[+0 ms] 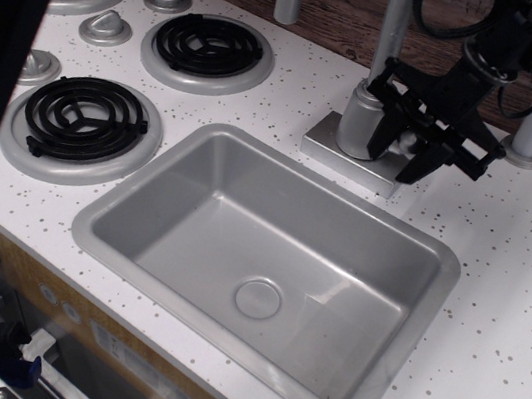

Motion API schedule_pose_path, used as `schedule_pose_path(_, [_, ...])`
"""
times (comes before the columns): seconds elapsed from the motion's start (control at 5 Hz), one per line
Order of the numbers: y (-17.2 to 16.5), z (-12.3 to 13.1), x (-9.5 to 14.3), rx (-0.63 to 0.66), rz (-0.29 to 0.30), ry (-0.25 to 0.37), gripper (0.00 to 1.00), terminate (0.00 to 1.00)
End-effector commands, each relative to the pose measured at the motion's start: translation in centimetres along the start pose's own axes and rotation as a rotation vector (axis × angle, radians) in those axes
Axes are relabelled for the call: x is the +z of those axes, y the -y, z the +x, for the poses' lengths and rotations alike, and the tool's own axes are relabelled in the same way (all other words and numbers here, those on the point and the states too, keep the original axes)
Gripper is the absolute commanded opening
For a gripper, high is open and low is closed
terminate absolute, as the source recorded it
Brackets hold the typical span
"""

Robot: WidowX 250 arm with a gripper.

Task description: Lever vertical to front

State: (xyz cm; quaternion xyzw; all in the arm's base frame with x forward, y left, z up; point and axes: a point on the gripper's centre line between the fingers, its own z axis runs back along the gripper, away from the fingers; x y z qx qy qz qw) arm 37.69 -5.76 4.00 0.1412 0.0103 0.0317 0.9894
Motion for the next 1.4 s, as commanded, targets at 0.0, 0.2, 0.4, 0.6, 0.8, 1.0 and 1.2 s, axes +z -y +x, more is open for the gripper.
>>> schedule_pose_path(0.0, [-1.0, 0.6, 0.3, 0.033, -0.073, 0.049, 0.0, 0.0])
schedule_pose_path(0.2, [-1.0, 0.5, -0.1, 0.04, -0.086, 0.061, 0.0, 0.0])
schedule_pose_path(0.4, [-0.9, 0.4, -0.5, 0.042, -0.097, 0.076, 0.0, 0.0])
schedule_pose_path(0.6, [-0.9, 0.2, 0.2, 0.038, -0.073, 0.081, 1.0, 0.0])
schedule_pose_path(0.8, [-0.9, -0.3, 1.4, 0.063, -0.025, 0.089, 1.0, 0.0])
schedule_pose_path(1.0, [-1.2, -1.2, 2.4, 0.084, 0.005, 0.094, 1.0, 0.0])
schedule_pose_path(1.2, [-1.2, -2.1, 3.0, 0.107, 0.017, 0.101, 1.0, 1.0])
